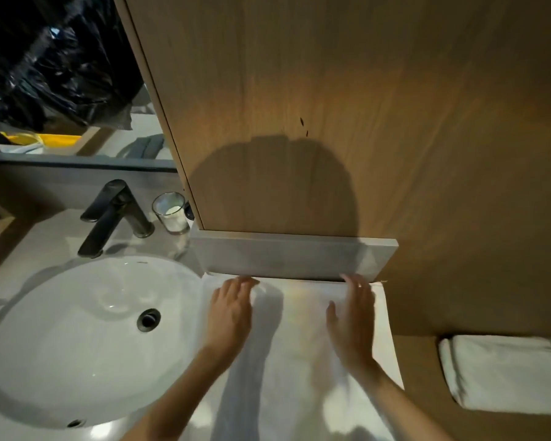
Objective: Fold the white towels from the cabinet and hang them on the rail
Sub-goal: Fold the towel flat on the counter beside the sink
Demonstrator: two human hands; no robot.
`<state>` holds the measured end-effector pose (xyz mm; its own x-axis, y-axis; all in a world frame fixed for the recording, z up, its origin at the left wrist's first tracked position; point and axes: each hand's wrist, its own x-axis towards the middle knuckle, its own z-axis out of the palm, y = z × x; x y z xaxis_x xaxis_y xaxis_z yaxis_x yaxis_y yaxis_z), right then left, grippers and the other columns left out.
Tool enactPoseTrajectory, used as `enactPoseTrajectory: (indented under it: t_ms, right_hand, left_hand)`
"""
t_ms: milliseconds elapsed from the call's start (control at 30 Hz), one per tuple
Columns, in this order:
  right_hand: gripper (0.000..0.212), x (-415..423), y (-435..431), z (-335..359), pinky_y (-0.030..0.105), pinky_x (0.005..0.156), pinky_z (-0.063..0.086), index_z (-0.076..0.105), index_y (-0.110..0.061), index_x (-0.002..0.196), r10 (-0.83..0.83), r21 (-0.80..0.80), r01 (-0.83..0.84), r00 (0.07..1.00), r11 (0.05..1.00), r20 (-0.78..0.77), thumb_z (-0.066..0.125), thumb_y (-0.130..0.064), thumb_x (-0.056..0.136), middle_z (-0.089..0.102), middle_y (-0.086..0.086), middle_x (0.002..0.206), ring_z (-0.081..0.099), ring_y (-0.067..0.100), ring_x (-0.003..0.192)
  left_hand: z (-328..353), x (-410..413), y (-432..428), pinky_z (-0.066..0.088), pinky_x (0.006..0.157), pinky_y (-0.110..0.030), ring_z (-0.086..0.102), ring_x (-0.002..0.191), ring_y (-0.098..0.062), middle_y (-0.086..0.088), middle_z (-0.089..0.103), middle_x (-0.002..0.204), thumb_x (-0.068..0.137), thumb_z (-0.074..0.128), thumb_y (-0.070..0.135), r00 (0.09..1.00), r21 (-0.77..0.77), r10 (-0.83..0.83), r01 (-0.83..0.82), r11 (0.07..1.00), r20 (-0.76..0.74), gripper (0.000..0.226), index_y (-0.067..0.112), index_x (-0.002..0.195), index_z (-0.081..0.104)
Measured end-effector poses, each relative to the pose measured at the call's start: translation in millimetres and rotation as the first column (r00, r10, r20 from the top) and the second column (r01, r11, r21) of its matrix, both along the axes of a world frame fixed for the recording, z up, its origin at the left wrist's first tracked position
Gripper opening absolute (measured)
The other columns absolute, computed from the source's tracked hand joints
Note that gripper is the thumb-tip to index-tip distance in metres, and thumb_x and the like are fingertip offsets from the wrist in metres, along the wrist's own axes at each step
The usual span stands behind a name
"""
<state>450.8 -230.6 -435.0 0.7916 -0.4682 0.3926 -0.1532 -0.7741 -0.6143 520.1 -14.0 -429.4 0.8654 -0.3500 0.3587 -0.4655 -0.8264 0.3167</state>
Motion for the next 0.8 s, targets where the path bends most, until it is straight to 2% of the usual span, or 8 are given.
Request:
enactPoseTrajectory:
  t_ms: [67, 133, 200, 333, 433, 533, 600, 800]
  right_hand:
    - [0.042, 5.9, 32.5, -15.6, 0.035, 0.1, 0.042, 0.052, -0.013, 0.127, 0.105, -0.045, -0.106, 0.994, 0.993, -0.039, 0.057, -0.009, 0.085, 0.058, 0.01, 0.128, 0.052, 0.024, 0.117]
    - [0.039, 9.1, 50.6, -30.9, 0.037, 0.105, 0.038, 0.056, -0.014, 0.129, 0.213, -0.096, -0.228, 0.967, 0.969, -0.142, 0.043, -0.018, 0.093, 0.057, 0.007, 0.134, 0.054, 0.025, 0.123]
    - [0.044, 8.3, 48.8, -45.1, 0.045, 0.11, 0.032, 0.053, -0.015, 0.137, 0.255, -0.198, -0.322, 0.919, 0.926, -0.302, 0.034, -0.026, 0.098, 0.047, 0.006, 0.146, 0.043, 0.028, 0.135]
    - [0.05, -5.3, 17.8, -51.0, 0.056, 0.116, 0.019, 0.039, -0.026, 0.147, 0.262, -0.285, -0.37, 0.898, 0.884, -0.354, 0.027, -0.043, 0.102, 0.03, 0.0, 0.157, 0.02, 0.028, 0.148]
    - [0.052, -19.7, -20.9, -52.6, 0.054, 0.118, 0.014, 0.042, -0.028, 0.146, 0.311, -0.257, -0.391, 0.901, 0.884, -0.301, 0.026, -0.049, 0.101, 0.029, 0.001, 0.158, 0.016, 0.025, 0.148]
    - [0.051, -33.2, -48.7, -54.5, 0.047, 0.119, 0.02, 0.03, -0.047, 0.147, 0.34, -0.039, -0.366, 0.895, 0.93, -0.289, 0.026, -0.062, 0.098, 0.027, -0.005, 0.158, 0.017, 0.018, 0.148]
    - [0.054, -29.1, -61.4, -51.8, 0.054, 0.12, 0.009, 0.008, -0.053, 0.149, 0.34, -0.247, -0.477, 0.83, 0.844, -0.441, 0.007, -0.065, 0.097, 0.012, -0.011, 0.162, 0.002, 0.017, 0.15]
    - [0.057, -26.5, -22.5, -33.3, 0.057, 0.111, 0.03, 0.05, -0.018, 0.141, 0.07, -0.132, -0.142, 0.896, 0.981, -0.439, 0.025, -0.036, 0.092, 0.043, 0.009, 0.149, 0.038, 0.038, 0.137]
  left_hand:
    - [-20.1, -20.1, -30.2, 0.043, 0.102, -0.036, 0.058, 0.119, -0.025, -0.003, 0.059, 0.132, 0.087, 0.062, 0.013, 0.988, 0.064, -0.132, 0.137, 0.988, -0.081, 0.04, 0.015, 0.126, 0.061]
    - [-33.9, -29.4, -46.4, 0.03, 0.115, -0.044, 0.042, 0.136, -0.025, -0.001, 0.046, 0.146, 0.099, 0.043, 0.034, 0.972, 0.143, -0.121, 0.151, 0.978, -0.203, 0.042, 0.02, 0.138, 0.052]
    - [-39.0, -30.1, -46.4, 0.012, 0.117, -0.047, 0.016, 0.147, -0.02, 0.005, 0.024, 0.157, 0.103, 0.018, 0.044, 0.953, 0.198, -0.037, 0.1, 0.975, -0.299, 0.051, 0.028, 0.148, 0.034]
    - [-39.1, -26.3, -26.7, -0.004, 0.119, -0.043, -0.013, 0.147, -0.01, 0.015, 0.0, 0.16, 0.1, 0.012, 0.049, 0.953, 0.209, 0.029, 0.036, 0.977, -0.301, 0.052, 0.041, 0.151, 0.014]
    - [-35.4, -24.5, -4.7, -0.001, 0.121, -0.041, -0.008, 0.148, -0.01, 0.015, 0.003, 0.16, 0.098, 0.017, 0.052, 0.948, 0.202, 0.092, -0.03, 0.979, -0.305, 0.053, 0.042, 0.15, 0.017]
    - [-35.6, -22.7, 17.5, 0.001, 0.12, -0.038, -0.005, 0.148, -0.014, 0.012, 0.005, 0.16, 0.095, 0.019, 0.055, 0.936, 0.177, 0.156, -0.103, 0.979, -0.316, 0.056, 0.041, 0.15, 0.02]
    - [-35.3, -22.8, 27.6, 0.002, 0.12, -0.036, -0.005, 0.148, -0.015, 0.011, 0.002, 0.161, 0.094, 0.016, 0.057, 0.927, 0.175, 0.184, -0.132, 0.976, -0.326, 0.06, 0.039, 0.151, 0.017]
    - [-27.0, -29.4, 18.7, 0.018, 0.118, -0.042, 0.021, 0.145, -0.031, -0.009, 0.021, 0.157, 0.096, 0.012, 0.048, 0.934, 0.211, 0.224, -0.168, 0.963, -0.278, 0.066, 0.012, 0.15, 0.028]
